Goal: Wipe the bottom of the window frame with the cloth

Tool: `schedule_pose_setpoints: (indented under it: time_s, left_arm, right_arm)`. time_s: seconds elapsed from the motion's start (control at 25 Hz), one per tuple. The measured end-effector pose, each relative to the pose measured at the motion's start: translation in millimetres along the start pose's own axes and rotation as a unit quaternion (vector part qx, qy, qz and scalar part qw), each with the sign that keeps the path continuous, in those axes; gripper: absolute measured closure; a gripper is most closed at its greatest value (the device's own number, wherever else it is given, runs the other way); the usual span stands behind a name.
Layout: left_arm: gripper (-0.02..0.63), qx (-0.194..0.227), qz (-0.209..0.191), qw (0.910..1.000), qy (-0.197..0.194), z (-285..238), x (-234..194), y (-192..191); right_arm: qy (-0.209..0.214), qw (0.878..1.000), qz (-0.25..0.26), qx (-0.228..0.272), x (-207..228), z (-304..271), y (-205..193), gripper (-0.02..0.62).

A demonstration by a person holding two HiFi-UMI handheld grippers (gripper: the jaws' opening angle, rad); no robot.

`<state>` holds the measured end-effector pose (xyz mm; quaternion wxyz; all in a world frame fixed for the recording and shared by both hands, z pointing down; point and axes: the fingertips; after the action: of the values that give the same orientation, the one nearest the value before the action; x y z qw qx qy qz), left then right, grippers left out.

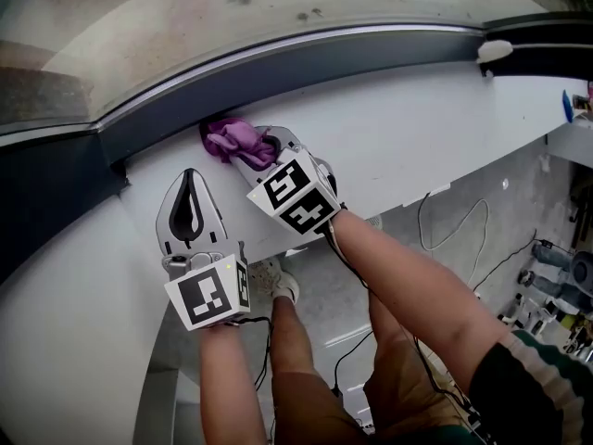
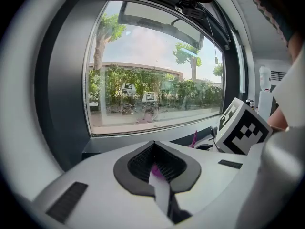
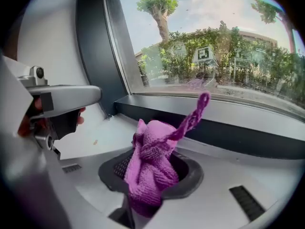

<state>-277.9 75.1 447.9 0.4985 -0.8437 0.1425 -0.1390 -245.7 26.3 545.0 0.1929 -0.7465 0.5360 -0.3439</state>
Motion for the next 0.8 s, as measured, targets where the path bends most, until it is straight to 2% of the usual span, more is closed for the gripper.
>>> schedule_pose_setpoints:
  time_s: [0.8]
  left_arm:
    - [0.597, -0.002, -0.023, 0.9988, -0.044, -39, 93, 25]
  right_arm:
    - [-0.034, 0.999, -0.022, 0.001, 83, 61, -25, 0.469]
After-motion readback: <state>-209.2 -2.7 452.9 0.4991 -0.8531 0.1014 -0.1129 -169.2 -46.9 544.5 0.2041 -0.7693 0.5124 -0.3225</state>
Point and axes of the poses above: the fingertips, and each gripper's own axes: z backward along the fingers, x to its right, y out of its top, and after that the axes turned 8 degrees about -z, right-handed
